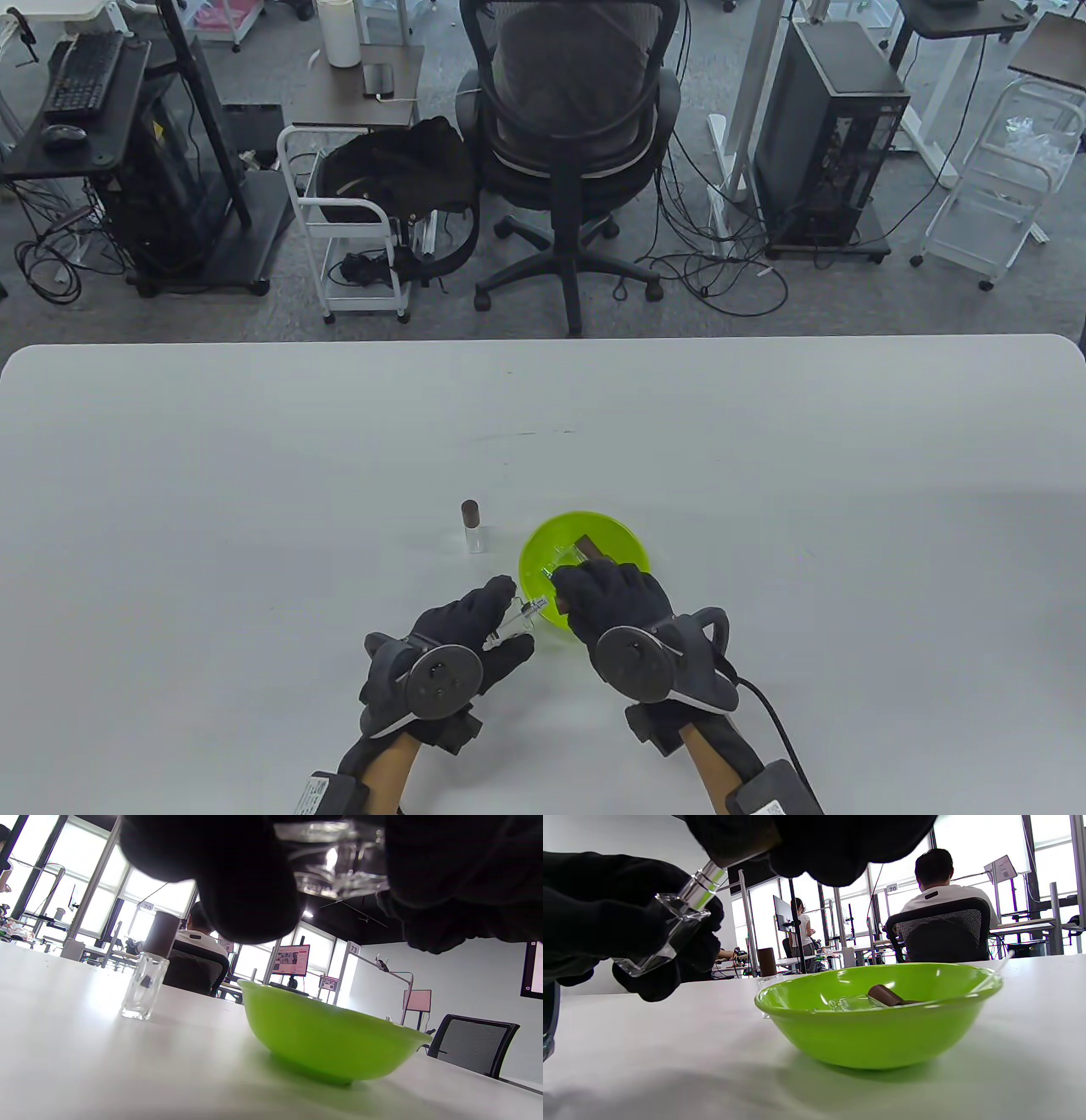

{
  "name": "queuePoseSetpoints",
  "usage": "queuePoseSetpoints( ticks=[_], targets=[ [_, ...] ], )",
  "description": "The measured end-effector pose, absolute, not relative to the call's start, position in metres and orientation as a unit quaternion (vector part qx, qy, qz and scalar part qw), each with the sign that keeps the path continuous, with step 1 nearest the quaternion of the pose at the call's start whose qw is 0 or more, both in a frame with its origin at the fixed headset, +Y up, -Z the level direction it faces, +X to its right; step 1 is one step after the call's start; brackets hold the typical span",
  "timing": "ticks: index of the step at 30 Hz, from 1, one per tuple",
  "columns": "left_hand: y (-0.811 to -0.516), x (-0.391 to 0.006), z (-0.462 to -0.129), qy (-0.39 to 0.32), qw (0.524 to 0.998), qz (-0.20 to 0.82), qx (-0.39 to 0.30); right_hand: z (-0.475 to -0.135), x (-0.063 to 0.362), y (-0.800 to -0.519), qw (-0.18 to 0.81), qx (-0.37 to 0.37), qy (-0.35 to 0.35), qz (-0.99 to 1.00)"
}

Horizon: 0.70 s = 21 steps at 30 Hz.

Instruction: Assemble perfume bottles from components

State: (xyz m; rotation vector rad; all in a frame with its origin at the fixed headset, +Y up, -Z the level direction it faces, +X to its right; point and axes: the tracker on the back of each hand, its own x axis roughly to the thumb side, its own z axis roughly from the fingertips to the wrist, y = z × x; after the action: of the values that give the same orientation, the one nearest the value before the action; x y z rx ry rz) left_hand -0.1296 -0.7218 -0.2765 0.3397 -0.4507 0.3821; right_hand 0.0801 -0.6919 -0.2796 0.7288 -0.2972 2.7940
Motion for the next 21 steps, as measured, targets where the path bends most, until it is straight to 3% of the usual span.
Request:
queuePoseSetpoints(
  ticks=[21],
  targets=[
    [-0.722,-0.118,-0.272,-0.261,0.937,0.172,0.154,-0.272,0.062,-0.695,0.065,0.276,-0.097,0.954]
  ],
)
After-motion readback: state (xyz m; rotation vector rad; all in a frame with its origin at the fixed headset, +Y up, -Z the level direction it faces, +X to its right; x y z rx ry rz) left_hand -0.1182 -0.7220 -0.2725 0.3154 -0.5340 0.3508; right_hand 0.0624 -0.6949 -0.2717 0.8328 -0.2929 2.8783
